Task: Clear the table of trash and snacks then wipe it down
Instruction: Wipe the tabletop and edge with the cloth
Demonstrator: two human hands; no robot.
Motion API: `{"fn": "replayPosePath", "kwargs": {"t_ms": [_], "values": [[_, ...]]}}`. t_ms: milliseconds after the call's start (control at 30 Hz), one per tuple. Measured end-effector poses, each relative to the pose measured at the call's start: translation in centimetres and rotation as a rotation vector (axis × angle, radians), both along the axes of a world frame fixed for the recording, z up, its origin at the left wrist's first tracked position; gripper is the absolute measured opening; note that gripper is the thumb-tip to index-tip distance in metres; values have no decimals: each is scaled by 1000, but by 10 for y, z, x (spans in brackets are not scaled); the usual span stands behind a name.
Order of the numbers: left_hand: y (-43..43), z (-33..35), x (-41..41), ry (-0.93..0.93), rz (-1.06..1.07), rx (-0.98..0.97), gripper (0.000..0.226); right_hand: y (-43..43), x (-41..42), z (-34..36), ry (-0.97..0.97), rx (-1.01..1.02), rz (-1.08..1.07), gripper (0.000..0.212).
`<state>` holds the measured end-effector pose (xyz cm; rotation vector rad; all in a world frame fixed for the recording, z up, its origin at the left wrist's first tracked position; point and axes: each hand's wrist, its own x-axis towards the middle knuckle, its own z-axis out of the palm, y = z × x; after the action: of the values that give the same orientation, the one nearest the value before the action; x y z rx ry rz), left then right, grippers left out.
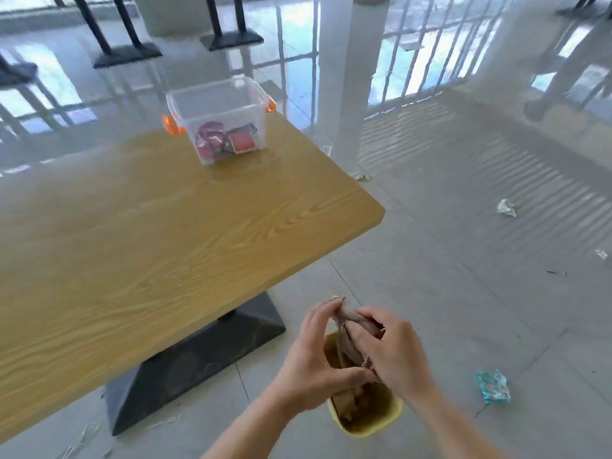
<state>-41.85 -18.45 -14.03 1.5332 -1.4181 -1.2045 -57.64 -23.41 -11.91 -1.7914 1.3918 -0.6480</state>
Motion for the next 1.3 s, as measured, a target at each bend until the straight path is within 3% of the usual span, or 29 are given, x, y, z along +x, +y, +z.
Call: {"fn": "replayPosePath", "kwargs": {"t_ms": [233,367,433,533,667,867,1067,1300], "values": [[45,80,77,-85,209,-122,98,19,87,90,60,-154,325,20],[83,104,123,-195,370,-192,71,35,139,121,-18,-146,485,18],[105,113,147,-214,453,-188,63,45,168,133,-37,-142,543,32],[141,124,189,-274,610,-205,47,65,217,150,-88,-19,635,47],[194,141,246,-347,776,-224,38,99,286,168,-145,136,834,37],[274,162,329,-395,944,-249,34,160,382,189,-118,50,1134,41],[337,169,407,-504,1021,-205,28,227,472,198,-107,-210,1207,36],[380,168,472,-662,1014,-148,27,261,543,188,-77,-328,1269,31]]}}
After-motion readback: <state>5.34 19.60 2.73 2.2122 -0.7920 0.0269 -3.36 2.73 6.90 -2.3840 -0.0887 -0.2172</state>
